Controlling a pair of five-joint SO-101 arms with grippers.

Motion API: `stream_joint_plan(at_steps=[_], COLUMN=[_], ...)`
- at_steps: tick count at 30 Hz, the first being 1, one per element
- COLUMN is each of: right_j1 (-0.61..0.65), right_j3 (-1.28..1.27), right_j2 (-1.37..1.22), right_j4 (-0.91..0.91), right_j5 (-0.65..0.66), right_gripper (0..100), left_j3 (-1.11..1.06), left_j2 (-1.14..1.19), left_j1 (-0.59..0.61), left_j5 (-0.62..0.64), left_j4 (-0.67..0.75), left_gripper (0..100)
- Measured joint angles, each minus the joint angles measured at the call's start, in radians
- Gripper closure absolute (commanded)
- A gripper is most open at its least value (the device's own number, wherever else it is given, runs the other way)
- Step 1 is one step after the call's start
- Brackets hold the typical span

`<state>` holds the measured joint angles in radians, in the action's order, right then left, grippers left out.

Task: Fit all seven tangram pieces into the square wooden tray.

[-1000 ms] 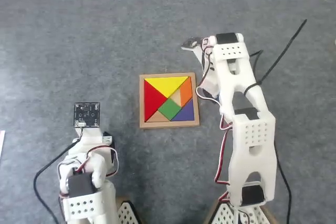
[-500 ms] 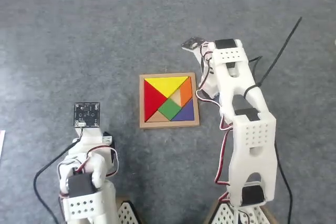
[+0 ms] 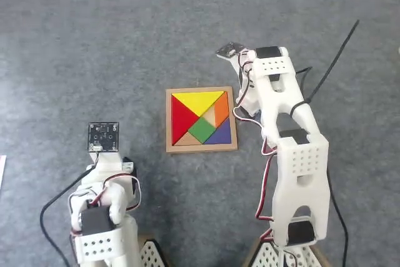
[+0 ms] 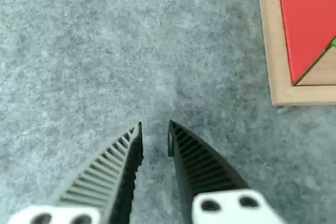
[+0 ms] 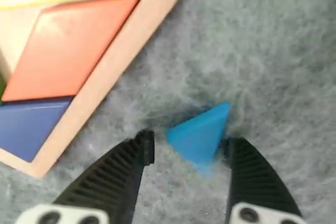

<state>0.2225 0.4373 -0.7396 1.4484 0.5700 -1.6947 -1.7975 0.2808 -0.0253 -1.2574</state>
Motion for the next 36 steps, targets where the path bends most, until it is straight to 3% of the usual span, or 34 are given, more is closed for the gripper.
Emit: stream_joint_plan(at_steps=[9, 15, 31, 36], right_j1=[-0.009, -0.031, -0.034, -0.025], right_j3=[0.0, 0.0, 0.0, 0.0], right_j2=[-0.006, -0.006, 0.018, 0.127], right_j4=[-0.003, -0.04, -0.029, -0.009], right_j5=[0.011, 0.012, 0.011, -0.098], right_gripper=[77.9, 87.1, 87.5, 87.6], left_j3=[0.0, 0.0, 0.0, 0.0], left_j2=[0.0, 0.0, 0.0, 0.0], left_j1=[0.0, 0.0, 0.0, 0.0], left_j5=[0.0, 0.0, 0.0, 0.0], left_j4=[0.0, 0.0, 0.0, 0.0], left_gripper=[92, 92, 92, 92])
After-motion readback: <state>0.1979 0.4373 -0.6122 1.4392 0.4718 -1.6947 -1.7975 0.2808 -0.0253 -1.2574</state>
